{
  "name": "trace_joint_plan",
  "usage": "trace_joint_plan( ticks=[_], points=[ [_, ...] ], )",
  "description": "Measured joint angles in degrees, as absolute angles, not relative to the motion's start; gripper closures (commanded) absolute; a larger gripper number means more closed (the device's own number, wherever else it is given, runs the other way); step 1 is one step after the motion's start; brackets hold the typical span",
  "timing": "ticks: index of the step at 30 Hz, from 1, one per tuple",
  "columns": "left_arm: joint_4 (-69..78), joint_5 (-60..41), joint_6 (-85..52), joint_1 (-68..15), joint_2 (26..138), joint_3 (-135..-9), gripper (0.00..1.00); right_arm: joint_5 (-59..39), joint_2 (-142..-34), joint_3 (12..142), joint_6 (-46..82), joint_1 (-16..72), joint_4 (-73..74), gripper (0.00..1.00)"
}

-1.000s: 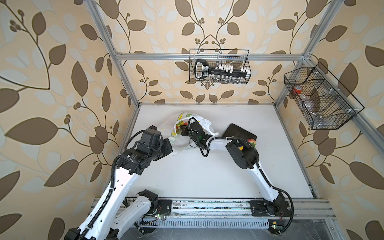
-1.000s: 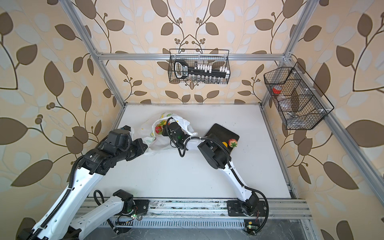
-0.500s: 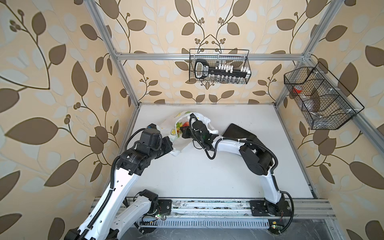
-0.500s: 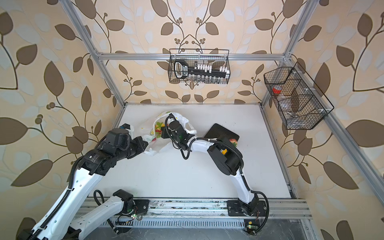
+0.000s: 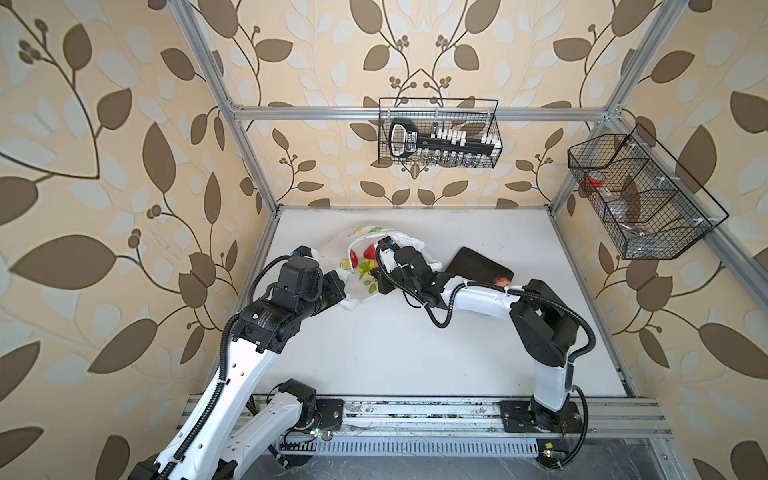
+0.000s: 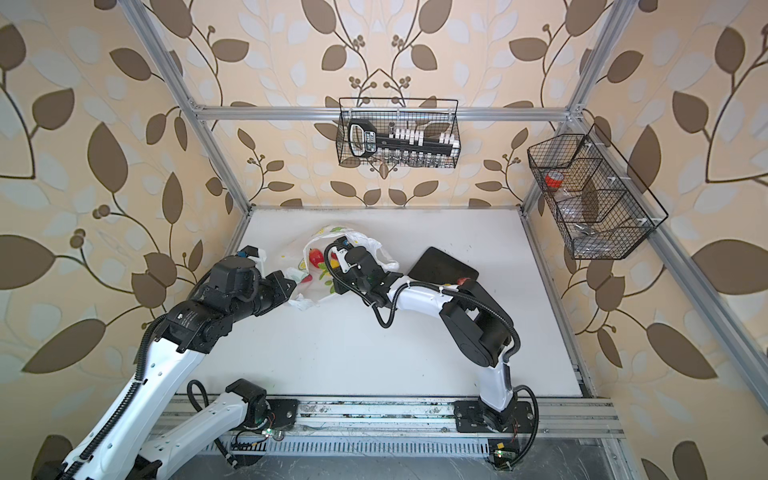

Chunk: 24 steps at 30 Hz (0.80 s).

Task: Take the fake fruits out of the plastic bag
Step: 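Lift the yellow lemon by its stem up out of the bag, then carry the yellow lemon to the black mat and lower it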

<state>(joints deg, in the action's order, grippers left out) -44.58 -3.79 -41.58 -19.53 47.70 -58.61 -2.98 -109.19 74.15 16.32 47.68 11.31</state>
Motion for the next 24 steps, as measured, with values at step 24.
trace_joint_plan(
  ticks=[24],
  points=[
    [-42.7,-3.8,-42.5,-19.5,47.2,-56.7,1.0,-16.6,-65.4,58.9,5.8,46.0,-12.3,1.0]
  ],
)
